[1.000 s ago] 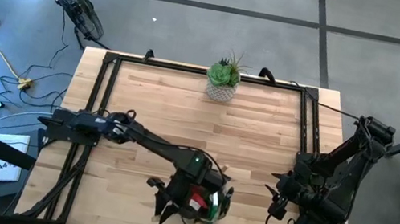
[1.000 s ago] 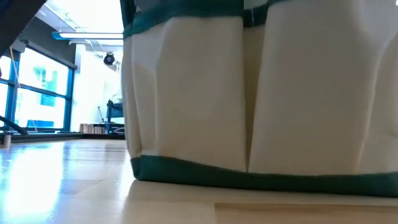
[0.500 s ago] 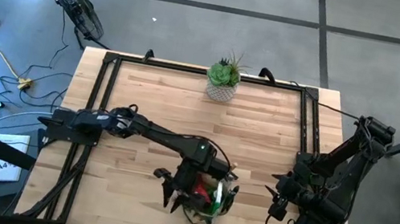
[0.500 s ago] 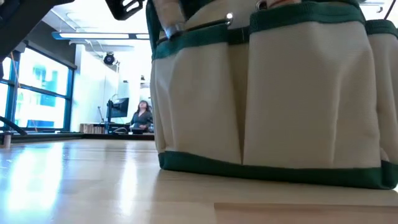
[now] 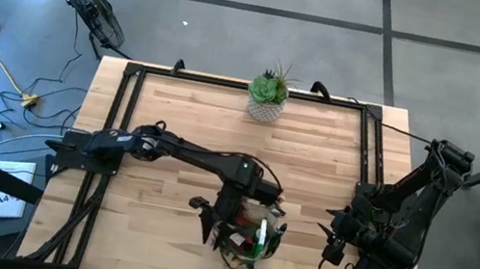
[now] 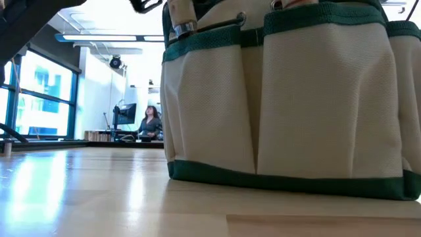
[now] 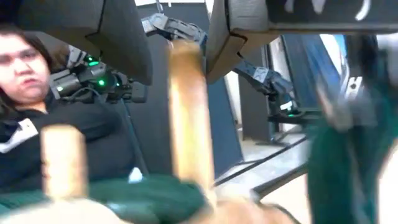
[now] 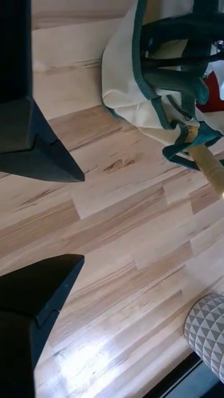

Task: Pick & Place Garden tools in Gardening bag
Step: Put the trowel into the gardening bag, then return to Home Position

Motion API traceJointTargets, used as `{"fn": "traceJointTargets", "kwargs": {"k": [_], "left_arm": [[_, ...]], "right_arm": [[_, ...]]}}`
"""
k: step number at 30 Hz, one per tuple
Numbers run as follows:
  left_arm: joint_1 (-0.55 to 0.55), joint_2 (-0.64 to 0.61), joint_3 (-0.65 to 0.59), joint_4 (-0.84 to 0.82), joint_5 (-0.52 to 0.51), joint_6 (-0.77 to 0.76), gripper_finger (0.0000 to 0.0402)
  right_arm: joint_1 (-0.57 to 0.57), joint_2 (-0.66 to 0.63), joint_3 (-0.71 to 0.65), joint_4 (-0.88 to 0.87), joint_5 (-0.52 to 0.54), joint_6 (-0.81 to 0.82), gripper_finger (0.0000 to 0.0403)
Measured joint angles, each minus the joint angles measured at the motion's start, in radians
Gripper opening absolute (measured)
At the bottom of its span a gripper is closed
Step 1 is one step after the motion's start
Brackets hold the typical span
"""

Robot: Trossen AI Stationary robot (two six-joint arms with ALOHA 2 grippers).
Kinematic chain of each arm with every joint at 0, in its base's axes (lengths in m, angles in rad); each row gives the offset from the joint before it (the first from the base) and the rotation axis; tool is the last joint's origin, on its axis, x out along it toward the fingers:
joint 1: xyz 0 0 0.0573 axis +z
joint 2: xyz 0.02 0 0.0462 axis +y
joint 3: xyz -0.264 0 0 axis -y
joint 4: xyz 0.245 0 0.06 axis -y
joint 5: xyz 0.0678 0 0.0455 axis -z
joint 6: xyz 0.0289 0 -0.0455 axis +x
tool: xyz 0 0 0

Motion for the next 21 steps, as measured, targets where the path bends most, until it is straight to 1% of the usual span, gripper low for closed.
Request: {"fn": "traceJointTargets", "kwargs": {"k": [3, 5, 6, 12, 15, 21], "left_arm": [[0.006, -0.007, 0.063, 0.010, -0.003, -0.037, 0.0144], [0.011, -0.033, 0.051, 0.029, -0.011, -0.092, 0.0145], [0.011, -0.043, 0.051, 0.010, -0.020, -0.106, 0.0145], [0.014, -0.121, 0.060, 0.000, -0.073, -0.131, 0.0145], [0.023, -0.154, 0.060, -0.001, -0.142, -0.116, 0.0145], [0.039, -0.232, 0.058, 0.000, -0.351, 0.036, 0.0145]], "right_arm": [[0.000, 0.000, 0.000, 0.000, -0.002, -0.005, 0.0193], [0.000, 0.000, 0.000, 0.000, -0.002, -0.007, 0.0193], [0.000, 0.000, 0.000, 0.003, -0.004, -0.008, 0.0193], [0.000, 0.000, 0.000, 0.015, -0.024, -0.023, 0.0193], [0.000, 0.000, 0.000, 0.046, -0.024, -0.088, 0.0193], [-0.021, -0.001, 0.003, 0.091, -0.007, -0.273, 0.0193]]}}
